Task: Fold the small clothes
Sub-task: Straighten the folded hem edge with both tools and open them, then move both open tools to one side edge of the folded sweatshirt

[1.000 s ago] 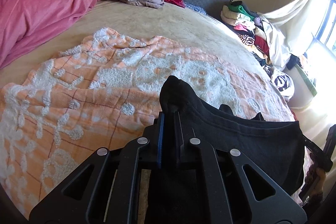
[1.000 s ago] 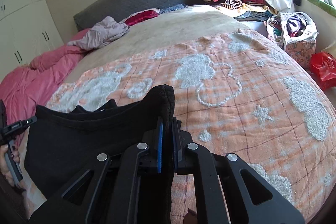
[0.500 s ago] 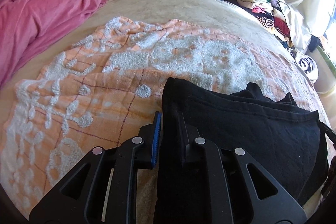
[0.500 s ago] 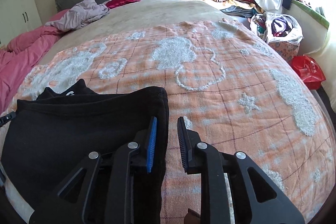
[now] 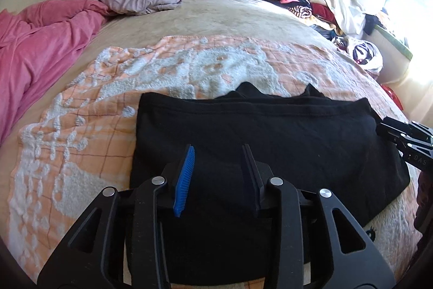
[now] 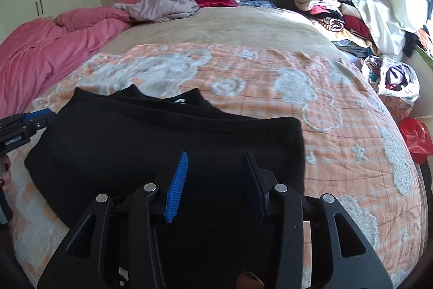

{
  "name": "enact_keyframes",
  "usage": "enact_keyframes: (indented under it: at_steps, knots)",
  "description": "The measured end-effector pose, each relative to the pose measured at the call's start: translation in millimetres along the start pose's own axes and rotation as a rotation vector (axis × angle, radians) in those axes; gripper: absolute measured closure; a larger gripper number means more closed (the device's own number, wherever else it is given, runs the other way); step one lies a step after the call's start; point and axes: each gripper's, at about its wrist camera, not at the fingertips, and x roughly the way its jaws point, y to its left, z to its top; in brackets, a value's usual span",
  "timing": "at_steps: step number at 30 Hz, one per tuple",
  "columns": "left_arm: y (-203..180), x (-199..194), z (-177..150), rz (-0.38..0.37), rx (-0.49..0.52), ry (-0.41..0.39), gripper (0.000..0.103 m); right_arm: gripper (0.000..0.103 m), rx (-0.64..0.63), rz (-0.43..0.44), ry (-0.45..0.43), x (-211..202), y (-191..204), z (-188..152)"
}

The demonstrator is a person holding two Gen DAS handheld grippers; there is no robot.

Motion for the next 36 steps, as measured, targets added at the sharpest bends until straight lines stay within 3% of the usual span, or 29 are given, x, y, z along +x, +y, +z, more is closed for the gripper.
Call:
enact_keyframes:
  at_steps: [4, 7, 10, 30, 36]
  knots:
    - [-2.6, 25.3, -22.2, 0.008, 0.022, 0.118, 0.060, 0.055, -0.025, -0.005, 0.074, 9.9, 11.2, -11.2]
    - [2.8, 24.1, -31.3, -0.005, 0.015, 0.099, 0.059, 0.054, -0.001, -0.033, 0.173, 22.4, 6.7, -28.1]
    - [4.8, 18.0, -34.0, -0.020, 0.000, 0.097, 0.059, 0.049, 0.058, -0.023, 0.194, 20.7, -1.1, -38.8]
    - [5.3, -6.3, -43.5, -0.036, -0.017, 0.105, 0.052, 0.047, 0.142, -0.046, 0.171, -10.9, 4.3, -74.2]
    - [8.0, -19.4, -49.6, -0.052, -0.013, 0.106, 0.042, 0.036, 0.155, -0.014, 0.156, -21.6, 11.5, -74.3]
